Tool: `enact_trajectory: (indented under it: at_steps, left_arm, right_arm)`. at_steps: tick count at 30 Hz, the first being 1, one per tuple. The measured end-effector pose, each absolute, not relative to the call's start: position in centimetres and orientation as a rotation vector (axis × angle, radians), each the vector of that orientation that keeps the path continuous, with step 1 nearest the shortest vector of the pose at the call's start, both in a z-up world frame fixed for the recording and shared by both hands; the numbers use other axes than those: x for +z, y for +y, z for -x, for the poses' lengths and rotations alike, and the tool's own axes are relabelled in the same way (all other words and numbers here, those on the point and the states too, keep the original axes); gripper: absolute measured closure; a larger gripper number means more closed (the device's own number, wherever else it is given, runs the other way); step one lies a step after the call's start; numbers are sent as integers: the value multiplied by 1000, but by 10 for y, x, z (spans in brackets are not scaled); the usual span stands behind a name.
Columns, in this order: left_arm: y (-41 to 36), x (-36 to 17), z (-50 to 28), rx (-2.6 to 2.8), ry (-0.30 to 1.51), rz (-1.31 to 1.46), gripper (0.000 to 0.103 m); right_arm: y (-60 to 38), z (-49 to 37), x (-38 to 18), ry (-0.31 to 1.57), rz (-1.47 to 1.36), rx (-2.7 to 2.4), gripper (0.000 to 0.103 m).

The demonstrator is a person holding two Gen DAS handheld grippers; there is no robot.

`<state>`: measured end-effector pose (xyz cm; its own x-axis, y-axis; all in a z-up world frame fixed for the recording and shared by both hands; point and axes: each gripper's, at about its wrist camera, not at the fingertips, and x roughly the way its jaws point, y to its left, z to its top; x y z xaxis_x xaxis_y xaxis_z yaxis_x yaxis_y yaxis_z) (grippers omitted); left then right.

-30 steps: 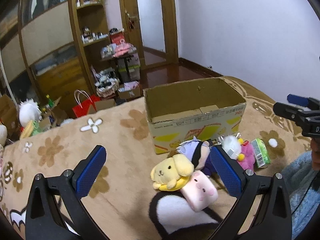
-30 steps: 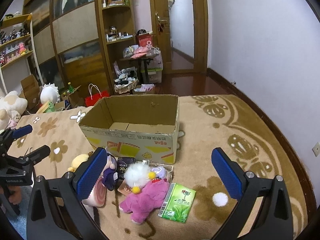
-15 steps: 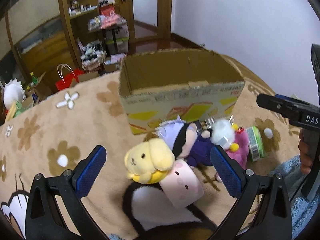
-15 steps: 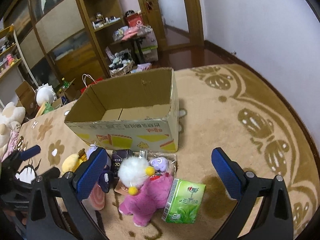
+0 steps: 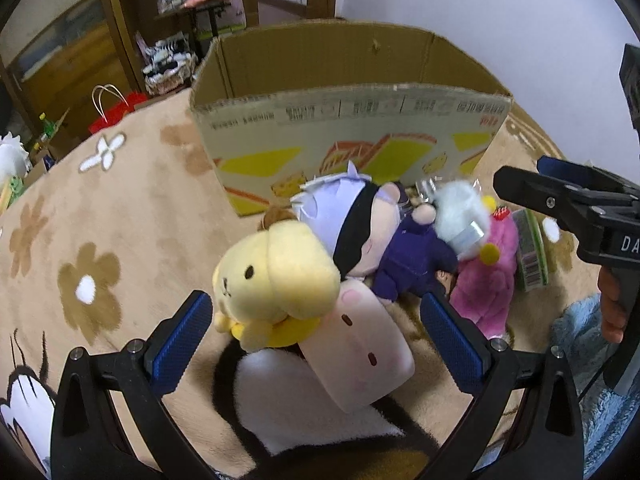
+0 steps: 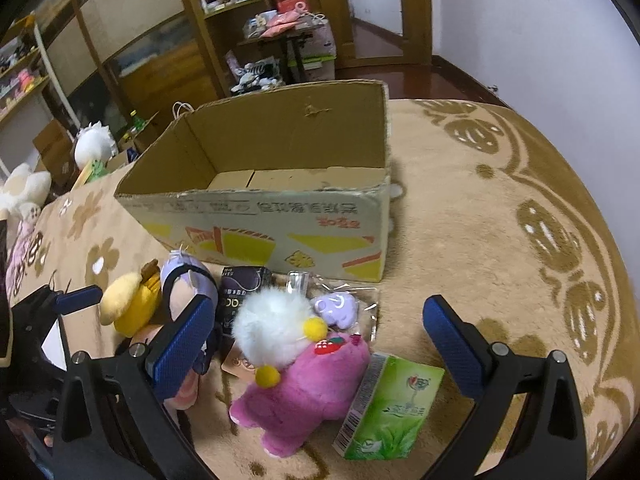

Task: Organize soft objects
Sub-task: 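Lower the left tool onto the pink marshmallow plush while the right tool lowers onto the white fluffy plush, then close the left gripper on the pink plush while the right gripper closes on the white fluffy plush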

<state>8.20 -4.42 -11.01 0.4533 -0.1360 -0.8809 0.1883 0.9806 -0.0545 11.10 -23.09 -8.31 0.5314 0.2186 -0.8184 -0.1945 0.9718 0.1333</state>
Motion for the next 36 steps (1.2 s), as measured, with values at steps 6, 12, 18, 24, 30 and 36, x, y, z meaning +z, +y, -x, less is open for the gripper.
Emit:
enact_trajectory:
  at_steps: [6, 12, 18, 24, 30, 36]
  left_arm:
    - [-47, -126, -88, -221, 1150, -61, 0]
    - [-47, -135, -91, -218, 1186, -67, 1]
    - [-47, -138, -91, -218, 1206, -67, 2]
    - [-47, -139, -89, -217, 1221, -53, 10]
    - [-42, -137, -83, -215, 1229, -42, 14]
    - [-39, -136, -75, -206, 1239, -48, 14]
  right_arm:
    - [-222, -116, -96, 1027, -5, 279, 10]
    - [-214, -120, -108, 1076, 14, 303, 23]
    - [-211, -124, -116, 1098, 32, 294, 25]
    - [-208, -126, -121, 1117, 48, 296, 32]
    - [-206, -126, -125, 1115, 68, 295, 32]
    - [-204, -127, -128, 1119, 69, 290, 33]
